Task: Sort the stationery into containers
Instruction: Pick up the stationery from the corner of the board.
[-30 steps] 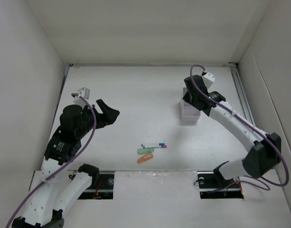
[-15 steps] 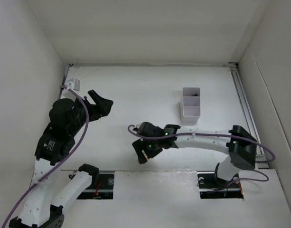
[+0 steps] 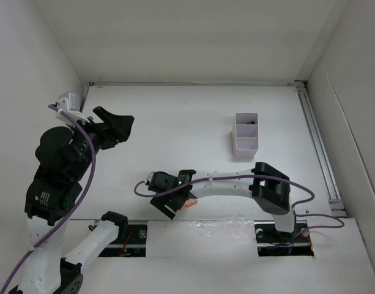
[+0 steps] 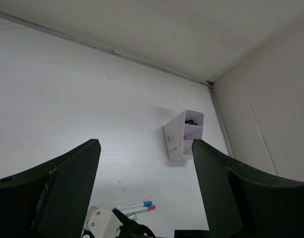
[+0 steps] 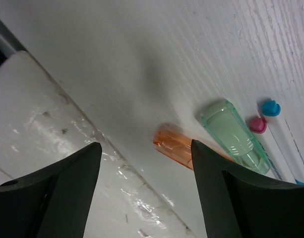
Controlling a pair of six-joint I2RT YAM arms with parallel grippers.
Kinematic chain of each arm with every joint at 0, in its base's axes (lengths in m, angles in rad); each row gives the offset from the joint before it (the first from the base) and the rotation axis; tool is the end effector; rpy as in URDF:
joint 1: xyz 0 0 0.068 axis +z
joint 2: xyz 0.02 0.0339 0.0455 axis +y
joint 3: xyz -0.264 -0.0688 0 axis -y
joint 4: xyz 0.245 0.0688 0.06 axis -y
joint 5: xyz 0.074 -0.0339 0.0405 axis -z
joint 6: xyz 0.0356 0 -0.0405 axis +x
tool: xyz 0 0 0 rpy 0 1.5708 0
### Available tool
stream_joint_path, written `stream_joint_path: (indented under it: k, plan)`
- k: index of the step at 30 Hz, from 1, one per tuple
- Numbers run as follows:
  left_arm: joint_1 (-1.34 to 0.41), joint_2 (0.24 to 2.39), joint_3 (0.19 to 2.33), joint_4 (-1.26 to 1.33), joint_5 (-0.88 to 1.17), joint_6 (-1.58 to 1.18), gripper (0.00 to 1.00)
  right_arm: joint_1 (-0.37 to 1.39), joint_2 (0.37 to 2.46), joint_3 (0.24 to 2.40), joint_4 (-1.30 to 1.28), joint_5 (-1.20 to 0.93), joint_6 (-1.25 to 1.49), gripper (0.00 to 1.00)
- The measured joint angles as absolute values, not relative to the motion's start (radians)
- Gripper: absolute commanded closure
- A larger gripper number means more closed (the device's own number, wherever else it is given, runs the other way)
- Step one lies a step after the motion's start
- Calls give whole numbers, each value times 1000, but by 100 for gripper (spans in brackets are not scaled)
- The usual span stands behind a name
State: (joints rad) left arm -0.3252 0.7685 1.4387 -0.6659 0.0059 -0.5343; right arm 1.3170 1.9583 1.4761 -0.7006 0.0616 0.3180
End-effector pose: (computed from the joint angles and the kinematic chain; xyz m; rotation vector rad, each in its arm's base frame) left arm 0.0895 -0.0304 0.4967 -0.1630 1.5990 -0.6768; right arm 0.1041 0.3925 0.1961 -1.3318 2.4763 0.3437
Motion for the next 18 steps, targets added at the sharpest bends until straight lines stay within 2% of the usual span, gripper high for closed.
stream_joint_path:
  k: [18]
  plan:
    - [-325,749,1438,-709,-2,-533,28,1307,2041,1501,-725,76,231,22]
